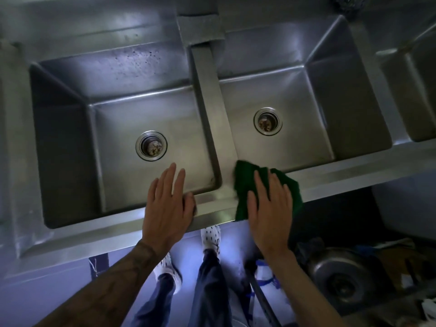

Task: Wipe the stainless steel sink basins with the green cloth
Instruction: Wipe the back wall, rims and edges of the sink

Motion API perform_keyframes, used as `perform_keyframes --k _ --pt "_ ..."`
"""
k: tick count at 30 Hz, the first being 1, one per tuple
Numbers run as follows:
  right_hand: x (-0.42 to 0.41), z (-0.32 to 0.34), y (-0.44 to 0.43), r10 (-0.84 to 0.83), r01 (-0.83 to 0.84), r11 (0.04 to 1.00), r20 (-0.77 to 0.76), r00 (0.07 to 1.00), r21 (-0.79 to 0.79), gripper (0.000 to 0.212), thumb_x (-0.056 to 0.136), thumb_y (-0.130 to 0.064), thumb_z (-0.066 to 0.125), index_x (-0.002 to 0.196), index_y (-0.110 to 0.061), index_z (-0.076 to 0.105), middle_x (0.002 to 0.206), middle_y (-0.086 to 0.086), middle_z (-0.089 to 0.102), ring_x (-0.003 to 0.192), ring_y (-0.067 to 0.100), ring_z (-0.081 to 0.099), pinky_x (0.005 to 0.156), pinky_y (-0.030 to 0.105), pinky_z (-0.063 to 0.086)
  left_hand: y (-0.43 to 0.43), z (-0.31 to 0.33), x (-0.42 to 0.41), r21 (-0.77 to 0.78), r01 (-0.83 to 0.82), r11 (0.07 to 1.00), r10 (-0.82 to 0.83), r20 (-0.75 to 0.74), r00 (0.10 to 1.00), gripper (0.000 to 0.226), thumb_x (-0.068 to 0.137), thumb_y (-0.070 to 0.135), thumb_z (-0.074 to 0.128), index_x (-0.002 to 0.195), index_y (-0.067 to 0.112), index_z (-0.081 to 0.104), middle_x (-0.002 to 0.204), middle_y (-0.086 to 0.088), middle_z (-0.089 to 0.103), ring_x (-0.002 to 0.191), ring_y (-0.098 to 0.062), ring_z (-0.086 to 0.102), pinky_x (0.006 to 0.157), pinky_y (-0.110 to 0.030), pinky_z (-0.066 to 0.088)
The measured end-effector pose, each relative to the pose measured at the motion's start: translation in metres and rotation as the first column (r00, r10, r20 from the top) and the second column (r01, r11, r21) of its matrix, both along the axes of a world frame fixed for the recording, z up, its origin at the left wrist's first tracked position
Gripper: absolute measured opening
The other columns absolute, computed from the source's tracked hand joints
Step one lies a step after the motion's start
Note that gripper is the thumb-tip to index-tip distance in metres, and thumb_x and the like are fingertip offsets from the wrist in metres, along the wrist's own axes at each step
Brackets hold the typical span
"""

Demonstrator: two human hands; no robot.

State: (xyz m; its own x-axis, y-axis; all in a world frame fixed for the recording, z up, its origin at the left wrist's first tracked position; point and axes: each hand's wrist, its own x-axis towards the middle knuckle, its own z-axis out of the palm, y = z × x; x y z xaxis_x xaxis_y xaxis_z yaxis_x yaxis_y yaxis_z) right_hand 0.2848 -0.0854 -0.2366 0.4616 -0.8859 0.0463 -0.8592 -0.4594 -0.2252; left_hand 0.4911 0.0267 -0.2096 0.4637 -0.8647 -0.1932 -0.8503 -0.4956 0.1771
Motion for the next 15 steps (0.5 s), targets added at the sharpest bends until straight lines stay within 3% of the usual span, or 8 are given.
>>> perform_keyframes --k 3,6,8,11,15 --pt "0.017 0.000 0.015 -0.021 0.021 1.000 -0.010 1.000 -0.022 0.050 0.111 -0.038 0.038 0.153 -0.014 0.050 0.157 0.016 0.050 0.146 0.032 0.046 0.123 0.050 0.033 0.008 -0.001 0.008 0.021 0.017 1.000 -0.017 -0.018 1.000 0.057 0.107 0.029 0.037 0.155 0.001 0.048 0.168 -0.023 0.036 0.153 -0.039 0.041 0.123 -0.055 0.034" --pt "0.047 0.002 0.028 0.033 -0.033 0.999 -0.068 0.997 -0.005 0.051 0.111 -0.041 0.040 0.159 -0.025 0.042 0.163 0.012 0.043 0.149 0.031 0.043 0.121 0.050 0.035 0.010 -0.003 0.007 0.094 0.073 0.993 -0.072 -0.022 0.997 0.060 0.111 0.033 0.026 0.162 0.006 0.038 0.174 -0.019 0.025 0.159 -0.034 0.031 0.127 -0.050 0.027" --pt "0.077 0.002 0.013 0.010 -0.007 0.999 -0.068 0.998 0.034 0.052 0.112 -0.043 0.039 0.162 -0.032 0.034 0.168 0.013 0.034 0.152 0.033 0.038 0.120 0.050 0.035 0.010 -0.005 0.008 0.057 0.054 0.997 -0.051 -0.040 0.998 0.058 0.110 0.033 0.032 0.160 0.006 0.042 0.172 -0.018 0.030 0.157 -0.034 0.036 0.125 -0.051 0.030" --pt "0.132 0.002 -0.033 -0.044 0.040 0.986 0.022 0.999 0.161 0.053 0.112 -0.045 0.035 0.164 -0.034 0.030 0.172 0.012 0.023 0.156 0.034 0.030 0.122 0.049 0.036 0.010 -0.010 0.008 -0.030 0.021 0.999 -0.022 -0.030 0.999 0.054 0.105 0.029 0.044 0.152 0.005 0.053 0.165 -0.020 0.044 0.148 -0.036 0.049 0.119 -0.054 0.041" --pt "0.151 0.003 -0.061 -0.013 -0.011 0.985 0.137 0.990 0.174 0.053 0.112 -0.043 0.034 0.163 -0.026 0.035 0.171 0.012 0.026 0.154 0.032 0.035 0.120 0.048 0.040 0.012 -0.015 0.009 -0.059 0.035 0.998 -0.037 -0.026 0.999 0.054 0.106 0.030 0.040 0.151 0.004 0.055 0.162 -0.020 0.048 0.146 -0.036 0.052 0.118 -0.053 0.043"
